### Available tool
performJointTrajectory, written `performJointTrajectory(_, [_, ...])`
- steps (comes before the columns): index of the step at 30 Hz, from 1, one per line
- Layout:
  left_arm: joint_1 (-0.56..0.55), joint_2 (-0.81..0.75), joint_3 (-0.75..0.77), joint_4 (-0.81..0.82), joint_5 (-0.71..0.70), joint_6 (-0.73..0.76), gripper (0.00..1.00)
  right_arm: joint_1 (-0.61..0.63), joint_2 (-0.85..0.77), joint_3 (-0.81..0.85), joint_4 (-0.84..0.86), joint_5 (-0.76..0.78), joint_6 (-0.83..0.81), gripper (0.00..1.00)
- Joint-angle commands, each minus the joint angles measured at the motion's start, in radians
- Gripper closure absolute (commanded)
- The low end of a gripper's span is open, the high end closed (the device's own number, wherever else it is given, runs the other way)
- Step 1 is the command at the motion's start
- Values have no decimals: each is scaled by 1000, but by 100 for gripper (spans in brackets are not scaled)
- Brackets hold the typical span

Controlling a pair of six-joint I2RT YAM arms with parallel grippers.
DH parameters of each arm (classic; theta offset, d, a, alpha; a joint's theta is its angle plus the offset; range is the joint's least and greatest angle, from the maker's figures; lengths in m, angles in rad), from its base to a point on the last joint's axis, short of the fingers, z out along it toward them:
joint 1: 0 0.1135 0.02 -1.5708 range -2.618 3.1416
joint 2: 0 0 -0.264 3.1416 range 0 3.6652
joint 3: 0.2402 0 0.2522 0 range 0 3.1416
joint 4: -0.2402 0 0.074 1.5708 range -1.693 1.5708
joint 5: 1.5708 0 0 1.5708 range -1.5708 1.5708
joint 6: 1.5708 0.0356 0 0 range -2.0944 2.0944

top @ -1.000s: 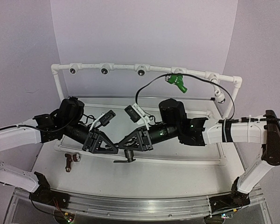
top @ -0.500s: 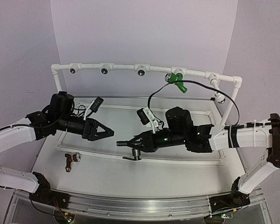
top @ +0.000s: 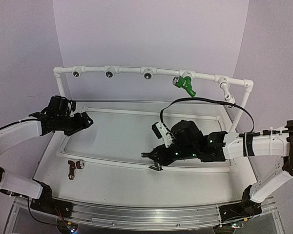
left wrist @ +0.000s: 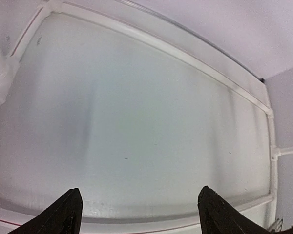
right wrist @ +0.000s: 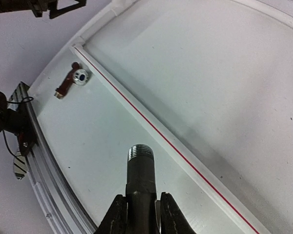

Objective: Install the water faucets

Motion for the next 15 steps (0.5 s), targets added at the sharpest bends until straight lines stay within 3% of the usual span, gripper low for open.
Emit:
performJointTrajectory(1, [73,38,41,-10,-187,-36,15,4,12,-26,-126,141,65,100])
performJointTrajectory(10, [150,95,67,57,-454,-41,10,-19,-38,-124,-236,284,187,100])
performJointTrajectory(15, [152,185,52,273,-601,53,9,-24,-89,-138,-235,303,172,100])
